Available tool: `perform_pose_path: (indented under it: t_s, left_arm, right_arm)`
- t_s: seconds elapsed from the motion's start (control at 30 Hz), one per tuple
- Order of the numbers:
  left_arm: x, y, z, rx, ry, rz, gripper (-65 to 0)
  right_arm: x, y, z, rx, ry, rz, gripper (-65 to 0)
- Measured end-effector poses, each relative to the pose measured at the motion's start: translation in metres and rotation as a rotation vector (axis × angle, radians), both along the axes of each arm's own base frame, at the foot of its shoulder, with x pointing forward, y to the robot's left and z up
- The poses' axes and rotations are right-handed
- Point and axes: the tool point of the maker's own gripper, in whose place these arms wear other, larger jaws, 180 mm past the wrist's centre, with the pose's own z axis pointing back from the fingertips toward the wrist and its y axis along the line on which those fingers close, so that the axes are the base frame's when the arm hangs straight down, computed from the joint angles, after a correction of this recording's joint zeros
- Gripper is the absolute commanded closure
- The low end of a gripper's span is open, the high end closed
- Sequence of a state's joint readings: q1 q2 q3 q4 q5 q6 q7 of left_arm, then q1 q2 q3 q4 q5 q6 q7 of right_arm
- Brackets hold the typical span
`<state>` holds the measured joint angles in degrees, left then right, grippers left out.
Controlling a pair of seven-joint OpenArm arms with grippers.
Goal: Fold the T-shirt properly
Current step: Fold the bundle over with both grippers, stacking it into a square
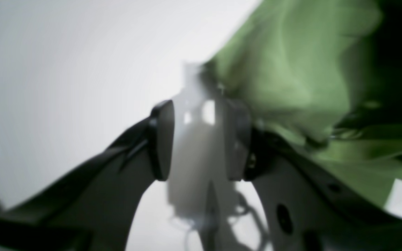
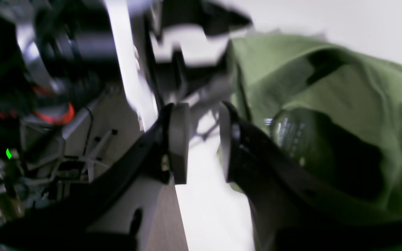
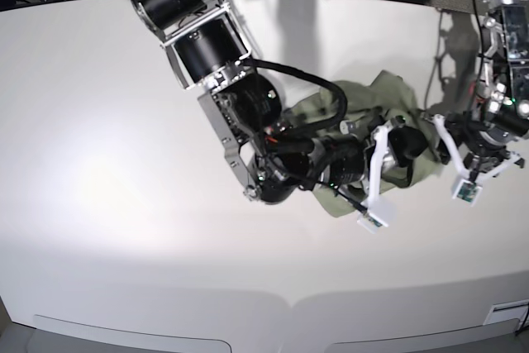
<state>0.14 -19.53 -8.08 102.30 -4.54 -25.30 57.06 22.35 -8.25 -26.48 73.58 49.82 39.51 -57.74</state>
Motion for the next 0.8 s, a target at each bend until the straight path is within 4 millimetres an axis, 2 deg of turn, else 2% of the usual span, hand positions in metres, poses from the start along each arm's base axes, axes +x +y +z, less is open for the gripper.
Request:
perform_pose_path:
  t_s: [0.17,0.23,0.27,0.33,0.43,0.57,0.67,0.8]
  left_arm:
    - [0.004,0.051,0.02,0.101,-0.038,0.11,-23.4]
    - [0.005,0.058,0.026,0.101,-0.051,0.137,-23.4]
    - [0.006,0.056,0.026,0.073,-0.052,0.137,-23.4]
    - [0.006,0.041,0.024,-0.03,-0.049,0.12,-23.4]
    - [0.01,0.009,0.028,-0.22,-0.062,0.073,-23.4]
    - [0.009,-0.009,0.023,-0.287,-0.055,0.068,-23.4]
    - [0.004,-0.042,0.015,-0.41,-0.025,0.054,-23.4]
    - [-0.008,-0.088,0.008,-0.561,0.004,-0.006,-23.4]
  right_arm:
    - [0.002,0.002,0.004,0.02,-0.005,-0.011,-15.7]
    - [0.003,0.002,0.004,0.025,-0.008,-0.017,-15.7]
    - [0.005,0.001,0.005,0.029,-0.011,-0.026,-15.7]
    - [0.018,-0.003,0.0,-0.009,-0.06,-0.073,-15.6]
    - [0.052,-0.023,-0.011,-0.085,-0.179,-0.201,-15.6]
    - [0.095,-0.057,-0.013,-0.147,-0.302,-0.365,-15.6]
    - [0.109,-0.071,-0.022,-0.145,-0.261,-0.423,-15.6]
    - [0.121,-0.075,-0.058,-0.225,-0.178,-0.412,-15.6]
